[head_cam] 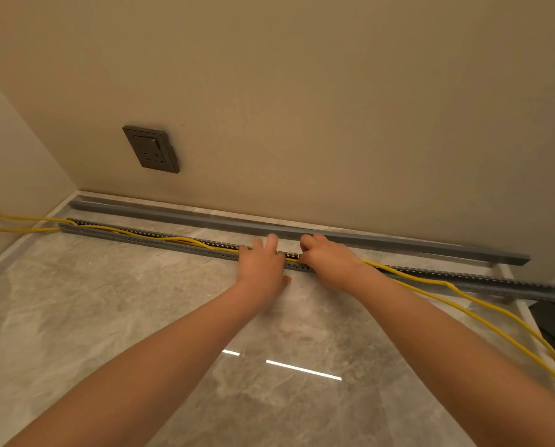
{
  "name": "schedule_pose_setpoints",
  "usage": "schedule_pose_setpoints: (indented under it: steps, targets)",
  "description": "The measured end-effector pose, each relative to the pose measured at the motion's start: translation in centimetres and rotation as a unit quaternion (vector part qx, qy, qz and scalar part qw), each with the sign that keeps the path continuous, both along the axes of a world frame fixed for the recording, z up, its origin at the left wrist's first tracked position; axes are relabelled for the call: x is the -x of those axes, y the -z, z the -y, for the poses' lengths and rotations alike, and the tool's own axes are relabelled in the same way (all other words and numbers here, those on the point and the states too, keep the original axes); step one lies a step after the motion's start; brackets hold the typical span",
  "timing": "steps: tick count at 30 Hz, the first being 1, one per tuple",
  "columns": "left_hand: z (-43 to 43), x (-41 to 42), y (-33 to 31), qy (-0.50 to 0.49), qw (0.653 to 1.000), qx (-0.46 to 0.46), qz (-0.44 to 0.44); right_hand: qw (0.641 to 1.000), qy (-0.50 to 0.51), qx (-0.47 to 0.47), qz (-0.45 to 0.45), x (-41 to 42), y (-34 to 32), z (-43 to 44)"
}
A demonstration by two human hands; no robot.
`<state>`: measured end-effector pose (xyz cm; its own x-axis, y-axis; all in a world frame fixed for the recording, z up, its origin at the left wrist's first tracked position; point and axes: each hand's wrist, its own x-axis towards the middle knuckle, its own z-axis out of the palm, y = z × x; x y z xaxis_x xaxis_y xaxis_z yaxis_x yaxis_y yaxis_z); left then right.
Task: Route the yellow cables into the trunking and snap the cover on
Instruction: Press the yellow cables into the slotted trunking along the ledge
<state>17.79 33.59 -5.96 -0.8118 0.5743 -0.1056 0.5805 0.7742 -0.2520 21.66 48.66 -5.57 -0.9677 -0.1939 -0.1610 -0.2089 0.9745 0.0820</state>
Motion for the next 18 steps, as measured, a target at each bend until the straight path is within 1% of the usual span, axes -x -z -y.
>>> schedule_pose_setpoints:
  steps: [1, 3, 5, 6, 8, 9, 12, 14, 18]
  targets:
    - [-0.6, -0.1, -0.2, 0.026, 1.000, -0.017, -0.004, 1.000, 0.013, 0.010, 0.011, -0.2, 0.0, 0.0]
    - [-1.2, -0.5, 0.0, 0.066, 0.996, -0.064, 0.021, 0.999, 0.029, 0.026, 0.021, -0.4, 0.1, 0.1]
    - [-0.8, -1.0, 0.8, 0.074, 0.989, -0.114, 0.054, 0.997, 0.055, 0.054, 0.009, -0.8, 0.5, 0.0]
    - [-0.4, -1.2, 1.2, 0.075, 0.987, -0.129, 0.059, 0.993, 0.077, 0.088, 0.000, -1.1, 0.6, -0.1]
    - [0.1, -1.4, 1.7, 0.095, 0.986, -0.124, 0.050, 0.980, 0.111, 0.161, -0.021, -1.7, 0.6, -0.4]
    - [0.1, -1.6, 1.8, 0.107, 0.986, -0.116, 0.047, 0.976, 0.120, 0.179, -0.031, -2.1, 0.6, -0.4]
    - [-0.1, -1.7, 1.6, 0.126, 0.986, -0.102, 0.043, 0.970, 0.159, 0.169, -0.075, -3.4, 0.8, -0.2]
    - [-0.3, -1.6, 1.4, 0.126, 0.986, -0.096, 0.053, 0.960, 0.216, 0.147, -0.102, -4.3, 0.6, -0.4]
    - [-1.0, -1.4, 0.7, 0.116, 0.988, -0.086, 0.061, 0.949, 0.292, 0.075, -0.091, -6.3, -0.3, -1.9]
